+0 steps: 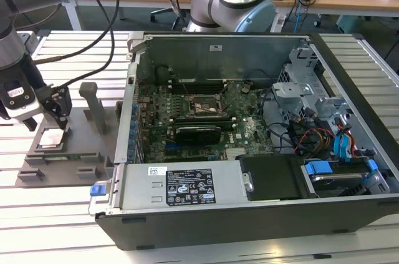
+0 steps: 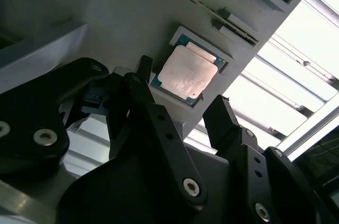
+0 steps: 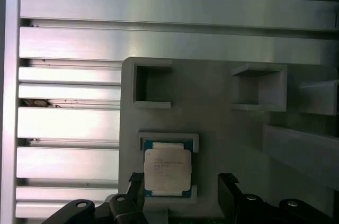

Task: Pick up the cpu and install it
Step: 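Pick up the cpu and move it towards the insertion slot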

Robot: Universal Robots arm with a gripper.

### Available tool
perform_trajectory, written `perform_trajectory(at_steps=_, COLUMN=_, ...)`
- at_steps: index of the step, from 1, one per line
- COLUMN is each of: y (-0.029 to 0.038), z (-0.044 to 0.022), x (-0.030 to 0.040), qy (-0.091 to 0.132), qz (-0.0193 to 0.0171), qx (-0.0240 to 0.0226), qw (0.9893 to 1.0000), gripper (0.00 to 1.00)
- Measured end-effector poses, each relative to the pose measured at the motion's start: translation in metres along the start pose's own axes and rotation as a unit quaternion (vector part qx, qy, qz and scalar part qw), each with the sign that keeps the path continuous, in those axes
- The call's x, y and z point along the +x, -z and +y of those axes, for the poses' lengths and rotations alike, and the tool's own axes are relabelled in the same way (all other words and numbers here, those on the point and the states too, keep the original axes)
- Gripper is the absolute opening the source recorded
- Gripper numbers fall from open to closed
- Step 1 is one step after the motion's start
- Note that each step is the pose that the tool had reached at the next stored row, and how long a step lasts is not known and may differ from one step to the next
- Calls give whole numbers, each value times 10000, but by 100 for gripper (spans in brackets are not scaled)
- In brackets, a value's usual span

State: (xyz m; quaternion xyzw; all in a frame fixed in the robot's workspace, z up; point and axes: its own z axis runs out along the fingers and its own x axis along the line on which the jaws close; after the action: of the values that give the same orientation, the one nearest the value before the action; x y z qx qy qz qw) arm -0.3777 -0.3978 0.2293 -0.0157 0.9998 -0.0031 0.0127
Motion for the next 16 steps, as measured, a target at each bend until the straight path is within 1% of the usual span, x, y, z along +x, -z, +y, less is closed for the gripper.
perform_trajectory(at_steps=7, y=-36, z=1, x=1, qy=0, qz=-1, qx=0, qw=10000, gripper=66)
perform_trajectory(at_steps=9, y=-64, z=0, x=1, qy=0, qz=-1, qx=0, qw=10000, gripper=66)
perform_trajectory(at_steps=11, y=-116, z=1, x=3, qy=2, qz=0, qx=0, qw=10000, gripper=66)
perform_trajectory(at_steps=13, y=-137, z=1, x=3, qy=15, qz=0, qx=0, qw=10000, gripper=66)
perform_trajectory(at_steps=14, y=-160, z=1, x=4, qy=27, qz=0, qx=0, qw=10000, gripper=66)
perform_trajectory(at_steps=16, y=-202, z=3, x=20, qy=25, qz=-1, qx=0, qw=10000, gripper=66)
